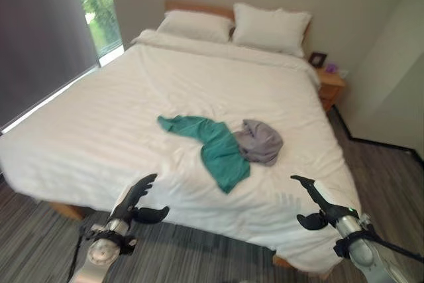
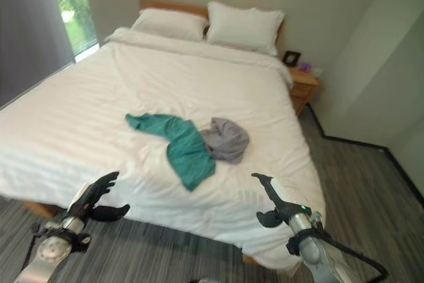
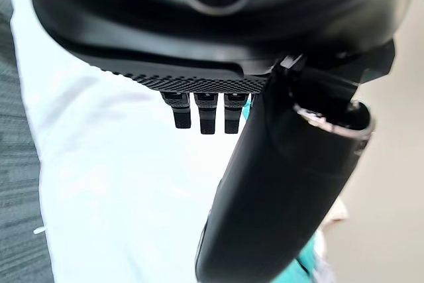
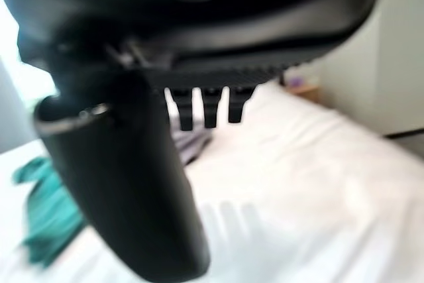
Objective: Pick up bed clothes into laundry basket.
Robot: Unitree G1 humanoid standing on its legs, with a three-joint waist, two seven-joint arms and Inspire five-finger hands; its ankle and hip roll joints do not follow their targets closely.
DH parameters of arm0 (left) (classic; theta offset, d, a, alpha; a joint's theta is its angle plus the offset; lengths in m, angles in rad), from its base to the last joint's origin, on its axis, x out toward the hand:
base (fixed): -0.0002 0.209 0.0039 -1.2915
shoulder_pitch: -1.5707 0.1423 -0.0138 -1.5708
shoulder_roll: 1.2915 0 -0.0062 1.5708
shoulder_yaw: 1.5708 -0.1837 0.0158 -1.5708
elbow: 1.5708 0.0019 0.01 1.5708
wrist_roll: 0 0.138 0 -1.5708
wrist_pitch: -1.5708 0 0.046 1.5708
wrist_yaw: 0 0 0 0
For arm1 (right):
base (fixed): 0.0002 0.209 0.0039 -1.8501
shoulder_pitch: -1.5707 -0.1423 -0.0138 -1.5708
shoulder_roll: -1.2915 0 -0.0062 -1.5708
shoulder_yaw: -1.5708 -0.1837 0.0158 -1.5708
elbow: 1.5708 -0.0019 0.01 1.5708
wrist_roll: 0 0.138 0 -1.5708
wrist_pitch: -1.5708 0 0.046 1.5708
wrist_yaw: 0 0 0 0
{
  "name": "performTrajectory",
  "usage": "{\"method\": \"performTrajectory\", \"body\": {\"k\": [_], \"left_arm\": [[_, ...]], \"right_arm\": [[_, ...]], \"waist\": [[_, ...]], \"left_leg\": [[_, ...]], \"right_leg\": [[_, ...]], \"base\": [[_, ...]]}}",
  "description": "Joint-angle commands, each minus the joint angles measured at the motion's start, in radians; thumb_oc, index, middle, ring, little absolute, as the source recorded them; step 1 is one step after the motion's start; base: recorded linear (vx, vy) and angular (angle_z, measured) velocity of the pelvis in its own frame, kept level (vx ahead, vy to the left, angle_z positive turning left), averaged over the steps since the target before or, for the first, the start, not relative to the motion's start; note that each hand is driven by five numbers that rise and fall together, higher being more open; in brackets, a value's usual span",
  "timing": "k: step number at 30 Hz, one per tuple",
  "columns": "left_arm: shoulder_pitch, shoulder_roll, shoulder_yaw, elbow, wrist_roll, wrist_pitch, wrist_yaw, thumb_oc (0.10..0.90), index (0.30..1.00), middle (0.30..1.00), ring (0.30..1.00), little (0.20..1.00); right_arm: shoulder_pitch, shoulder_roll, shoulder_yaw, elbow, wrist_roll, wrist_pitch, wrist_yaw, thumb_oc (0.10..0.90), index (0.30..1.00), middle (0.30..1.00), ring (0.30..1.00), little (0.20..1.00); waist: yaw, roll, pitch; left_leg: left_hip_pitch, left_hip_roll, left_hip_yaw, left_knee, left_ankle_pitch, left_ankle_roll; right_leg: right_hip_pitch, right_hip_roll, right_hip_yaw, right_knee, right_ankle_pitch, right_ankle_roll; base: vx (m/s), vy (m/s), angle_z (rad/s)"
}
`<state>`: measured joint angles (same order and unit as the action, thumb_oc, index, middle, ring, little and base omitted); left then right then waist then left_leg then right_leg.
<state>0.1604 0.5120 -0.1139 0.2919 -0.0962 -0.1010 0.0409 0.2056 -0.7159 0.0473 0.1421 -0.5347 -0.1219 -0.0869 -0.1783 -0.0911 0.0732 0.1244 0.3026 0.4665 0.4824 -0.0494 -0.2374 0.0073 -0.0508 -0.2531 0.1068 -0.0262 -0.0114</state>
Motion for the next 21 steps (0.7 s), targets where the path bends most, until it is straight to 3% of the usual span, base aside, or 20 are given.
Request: {"method": "performTrajectory", "body": {"k": [1,2,3,4,5,6,7,8,9,10,13,14,18,21], "left_arm": [[-0.119,0.001,0.049,-0.087,0.0,-0.105,0.046,0.8,0.9,0.9,0.9,0.9],[-0.103,-0.007,0.064,-0.079,-0.01,-0.1,0.05,0.8,0.9,0.9,0.9,0.9],[-0.103,-0.007,0.064,-0.079,-0.01,-0.101,0.05,0.8,0.9,0.9,0.9,0.9],[-0.095,-0.01,0.067,-0.086,-0.024,-0.102,0.05,0.8,0.9,0.9,0.9,0.9],[-0.078,-0.012,0.07,-0.097,-0.028,-0.103,0.049,0.8,0.9,0.9,0.9,0.9],[-0.077,-0.014,0.071,-0.097,-0.028,-0.103,0.049,0.8,0.9,0.9,0.9,0.9],[-0.074,-0.013,0.069,-0.103,-0.027,-0.104,0.047,0.8,0.9,0.9,0.9,0.9],[-0.075,-0.016,0.068,-0.112,-0.031,-0.111,0.049,0.8,0.9,0.9,0.9,0.9],[-0.075,-0.017,0.069,-0.112,-0.031,-0.111,0.049,0.8,0.9,0.9,0.9,0.9],[-0.067,-0.013,0.064,-0.128,-0.051,-0.118,0.033,0.8,0.9,0.9,0.9,0.9],[-0.064,-0.016,0.059,-0.145,-0.051,-0.105,0.029,0.8,0.9,0.9,0.9,0.9],[-0.066,-0.01,0.051,-0.149,-0.046,-0.104,0.025,0.8,0.9,0.9,0.9,0.9],[-0.086,0.008,0.036,-0.149,-0.048,-0.105,0.02,0.8,0.9,0.9,0.9,0.9],[-0.085,0.009,0.03,-0.145,-0.055,-0.109,0.012,0.8,0.9,0.9,0.9,0.9]], "right_arm": [[-0.113,-0.108,-0.107,-0.106,0.026,-0.004,-0.097,0.8,0.9,0.9,0.9,0.9],[-0.128,-0.125,-0.117,-0.081,0.026,0.013,-0.103,0.8,0.9,0.9,0.9,0.9],[-0.129,-0.125,-0.116,-0.08,0.026,0.013,-0.103,0.8,0.9,0.9,0.9,0.9],[-0.146,-0.13,-0.116,-0.058,0.028,0.025,-0.107,0.8,0.9,0.9,0.9,0.9],[-0.172,-0.148,-0.113,-0.028,0.035,0.032,-0.112,0.8,0.9,0.9,0.9,0.9],[-0.175,-0.15,-0.11,-0.025,0.035,0.031,-0.113,0.8,0.9,0.9,0.9,0.9],[-0.192,-0.159,-0.107,-0.005,0.039,0.036,-0.112,0.8,0.9,0.9,0.9,0.9],[-0.231,-0.198,-0.104,0.01,0.044,0.042,-0.111,0.8,0.9,0.9,0.9,0.9],[-0.234,-0.2,-0.101,0.012,0.045,0.041,-0.111,0.8,0.9,0.9,0.9,0.9],[-0.253,-0.21,-0.093,0.009,0.057,0.036,-0.101,0.8,0.9,0.9,0.9,0.9],[-0.257,-0.207,-0.09,-0.002,0.043,0.042,-0.099,0.8,0.9,0.9,0.9,0.9],[-0.291,-0.19,-0.063,-0.017,0.04,0.036,-0.103,0.8,0.9,0.9,0.9,0.9],[-0.404,-0.174,0.027,-0.011,0.03,0.031,-0.1,0.8,0.9,0.9,0.9,0.9],[-0.441,-0.168,0.055,-0.012,0.031,0.031,-0.098,0.8,0.9,0.9,0.9,0.9]], "waist": [[0.01,-0.018,0.105],[0.026,-0.018,0.114],[0.027,-0.018,0.114],[0.035,-0.012,0.115],[0.041,0.005,0.106],[0.041,0.0,0.106],[0.047,0.015,0.099],[0.054,0.034,0.089],[0.052,0.034,0.091],[0.052,0.057,0.077],[0.046,0.054,0.061],[0.053,0.051,0.066],[0.071,0.04,0.08],[0.076,0.035,0.073]], "left_leg": [[-0.107,-0.025,0.008,0.261,0.132,0.037],[-0.133,-0.011,0.016,0.191,0.093,0.064],[-0.131,-0.011,0.017,0.19,0.093,0.064],[-0.147,-0.018,0.011,0.114,0.083,0.075],[-0.125,-0.066,-0.002,-0.125,0.062,0.097],[-0.112,-0.079,0.005,-0.149,0.072,0.1],[-0.113,-0.098,-0.012,-0.268,0.066,0.105],[-0.106,-0.12,-0.03,-0.424,0.116,0.1],[-0.1,-0.124,-0.03,-0.434,0.121,0.1],[-0.058,-0.131,-0.031,-0.542,0.13,0.107],[-0.032,-0.152,-0.031,-0.568,0.127,0.118],[-0.012,-0.161,-0.019,-0.57,0.107,0.135],[-0.006,-0.165,0.004,-0.57,0.09,0.149],[-0.009,-0.172,0.009,-0.57,0.083,0.154]], "right_leg": [[0.122,-0.025,0.026,-0.194,-0.017,0.037],[0.139,-0.035,0.059,-0.194,-0.028,0.048],[0.139,-0.036,0.059,-0.194,-0.028,0.048],[0.147,-0.039,0.074,-0.194,-0.03,0.056],[0.145,-0.047,0.097,-0.194,-0.036,0.082],[0.147,-0.056,0.098,-0.194,-0.036,0.086],[0.15,-0.056,0.104,-0.194,-0.043,0.098],[0.173,-0.065,0.105,-0.194,-0.063,0.113],[0.174,-0.066,0.104,-0.194,-0.064,0.113],[0.186,-0.058,0.094,-0.194,-0.074,0.122],[0.198,-0.064,0.092,-0.186,-0.062,0.124],[0.168,-0.068,0.094,-0.087,-0.071,0.127],[0.078,-0.074,0.104,0.031,-0.068,0.15],[0.085,-0.081,0.096,0.004,-0.073,0.148]], "base": [[0.25,0.001,-1.16],[0.1,0.067,-1.28],[0.17,0.115,-1.2],[0.2,0.2,-1.22],[0.21,0.208,-1.12],[0.21,0.239,-1.02],[0.25,0.26,-0.51],[0.24,0.251,-0.3],[0.36,0.282,-0.13],[0.28,0.169,-0.09],[0.21,0.135,-0.14],[0.14,0.112,-0.25],[0.09,0.081,-0.15],[0.08,0.03,-0.01]]}}
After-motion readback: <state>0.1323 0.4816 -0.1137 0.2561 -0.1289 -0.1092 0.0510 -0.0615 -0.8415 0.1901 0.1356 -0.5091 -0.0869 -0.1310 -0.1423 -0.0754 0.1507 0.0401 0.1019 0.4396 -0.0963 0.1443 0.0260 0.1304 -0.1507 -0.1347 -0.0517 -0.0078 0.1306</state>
